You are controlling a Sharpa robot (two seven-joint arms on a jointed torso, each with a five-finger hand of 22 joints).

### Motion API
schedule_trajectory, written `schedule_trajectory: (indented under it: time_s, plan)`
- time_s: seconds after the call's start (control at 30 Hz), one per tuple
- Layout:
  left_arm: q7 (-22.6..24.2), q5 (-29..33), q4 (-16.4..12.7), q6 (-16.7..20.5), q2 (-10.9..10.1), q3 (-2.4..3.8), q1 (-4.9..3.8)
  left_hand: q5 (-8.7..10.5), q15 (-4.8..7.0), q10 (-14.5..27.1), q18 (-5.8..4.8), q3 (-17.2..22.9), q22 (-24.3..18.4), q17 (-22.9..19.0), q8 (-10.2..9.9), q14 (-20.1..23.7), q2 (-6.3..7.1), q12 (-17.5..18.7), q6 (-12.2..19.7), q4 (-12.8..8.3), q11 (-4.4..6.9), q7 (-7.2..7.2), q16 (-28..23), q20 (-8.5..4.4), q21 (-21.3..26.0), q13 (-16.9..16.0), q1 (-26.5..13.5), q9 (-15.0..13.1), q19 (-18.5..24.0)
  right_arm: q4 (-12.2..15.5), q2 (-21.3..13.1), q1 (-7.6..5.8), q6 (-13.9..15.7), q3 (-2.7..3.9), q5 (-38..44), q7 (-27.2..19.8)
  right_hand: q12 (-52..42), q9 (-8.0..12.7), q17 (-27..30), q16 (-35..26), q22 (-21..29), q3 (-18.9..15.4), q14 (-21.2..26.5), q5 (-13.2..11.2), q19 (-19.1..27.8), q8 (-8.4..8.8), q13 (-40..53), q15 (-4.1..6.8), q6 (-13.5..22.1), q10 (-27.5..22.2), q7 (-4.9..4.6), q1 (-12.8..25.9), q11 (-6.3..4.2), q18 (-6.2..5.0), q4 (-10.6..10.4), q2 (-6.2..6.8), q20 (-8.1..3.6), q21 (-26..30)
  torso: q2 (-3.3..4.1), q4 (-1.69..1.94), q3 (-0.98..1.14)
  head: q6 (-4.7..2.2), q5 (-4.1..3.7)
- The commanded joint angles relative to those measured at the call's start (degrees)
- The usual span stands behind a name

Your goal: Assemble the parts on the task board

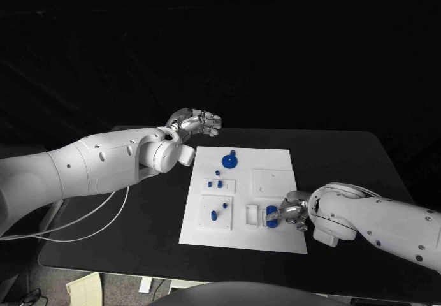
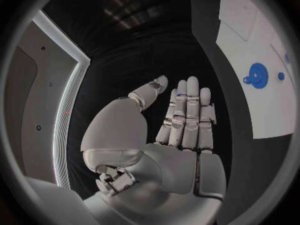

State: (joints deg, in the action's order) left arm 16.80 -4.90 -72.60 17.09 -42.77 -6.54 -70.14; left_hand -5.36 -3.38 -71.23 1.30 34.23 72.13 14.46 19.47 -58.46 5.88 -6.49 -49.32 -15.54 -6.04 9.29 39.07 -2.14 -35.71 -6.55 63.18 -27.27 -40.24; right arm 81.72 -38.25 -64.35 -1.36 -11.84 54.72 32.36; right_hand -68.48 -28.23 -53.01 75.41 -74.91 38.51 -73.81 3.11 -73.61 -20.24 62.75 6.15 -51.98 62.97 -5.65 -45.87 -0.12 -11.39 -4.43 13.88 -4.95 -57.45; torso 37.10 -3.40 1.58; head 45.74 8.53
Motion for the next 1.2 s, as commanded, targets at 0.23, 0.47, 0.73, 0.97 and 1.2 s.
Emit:
schedule_trajectory:
  time_s: [0.23,0.47,0.73,0.97,1.2]
  plan:
    - [0.5,0.3,-0.1,-0.8,0.1,0.04,-0.08,0.06,-0.07,0.3,0.36,-0.1,0.1,0.1,0.3,-0.5,0.25,0.2,0.3,0.2,0.02,0.01,-0.4,-0.1,0.2,0.1,0.2,0.1,-0.5,-0.4,0.7,0.22,0.0,-0.06,-0.1,-0.7,0.1,-0.3,-0.2,0.2,-1.2,0.3,0.1,-0.3,0.3,-0.15,0.2,0.25,-0.5,-0.1,-0.66,-0.3,-0.04,-3.61,0.6,-0.59,-0.47,-0.4,-0.02,0.01,-0.06,0.11,0.04]
    - [0.3,0.3,-0.1,-0.9,0.1,0.04,-0.08,0.07,-0.07,0.3,0.36,-0.1,0.1,0.2,0.3,-0.5,0.24,0.2,0.3,0.2,0.02,0.02,-0.4,-0.09,0.3,0.1,0.1,0.1,-0.5,-0.6,0.5,0.22,1.2,-0.07,0.0,-0.7,0.4,-0.7,-0.3,0.1,-1.2,1.2,0.1,-0.3,0.5,-0.35,0.3,0.32,-0.9,-0.2,-0.55,-1.1,-0.14,-3.61,1.4,-2.35,-0.45,-0.7,-0.02,-0.01,-0.09,0.16,0.07]
    - [0.3,0.3,-0.1,-0.9,0.1,0.04,-0.08,0.08,-0.08,0.3,0.35,-0.1,0.1,0.3,0.3,-0.5,0.26,0.2,0.3,0.3,0.01,0.03,-0.5,-0.09,0.3,0.1,0.1,0.1,-0.5,0.2,-0.1,0.21,2.9,-0.07,-0.2,-1.2,0.9,-1.2,-0.5,-0.1,-1.2,2.7,0.0,-0.2,0.9,-0.74,0.5,0.53,-2.1,0.0,-0.27,-1.7,-0.42,-3.61,3.4,-4.69,-0.12,-1.2,-0.02,-0.04,-0.04,0.03,0.08]
    - [0.3,0.3,-0.2,-0.8,0.0,0.04,-0.09,0.08,-0.08,0.3,0.36,-0.1,0.1,0.3,0.3,-0.5,0.27,0.2,0.3,0.3,0.01,0.03,-0.5,-0.09,0.3,0.1,0.1,0.1,-0.5,2.7,-2.0,-0.24,4.9,-0.04,-2.0,-1.6,1.4,-1.5,-0.6,-0.4,-1.1,3.6,-0.1,-0.2,1.2,-0.74,0.7,0.71,-3.0,0.4,-0.03,-0.8,-0.61,-3.61,5.2,-5.3,0.3,-1.7,-0.05,-0.08,-0.06,-0.14,0.07]
    - [0.3,0.3,-0.2,-0.8,0.0,0.04,-0.09,0.07,-0.08,0.3,0.36,-0.1,0.1,0.3,0.3,-0.5,0.27,0.2,0.3,0.3,0.01,0.03,-0.5,-0.1,0.3,0.1,0.1,0.1,-0.5,5.6,-3.3,-1.61,5.8,0.01,-3.6,-1.7,1.7,-1.6,-0.7,-0.6,-1.0,4.0,-0.2,-0.2,1.3,-0.69,0.8,0.81,-3.5,0.7,0.09,0.0,-0.72,-3.61,6.0,-5.28,0.48,-1.9,-0.01,-0.06,-0.01,-0.23,0.0]
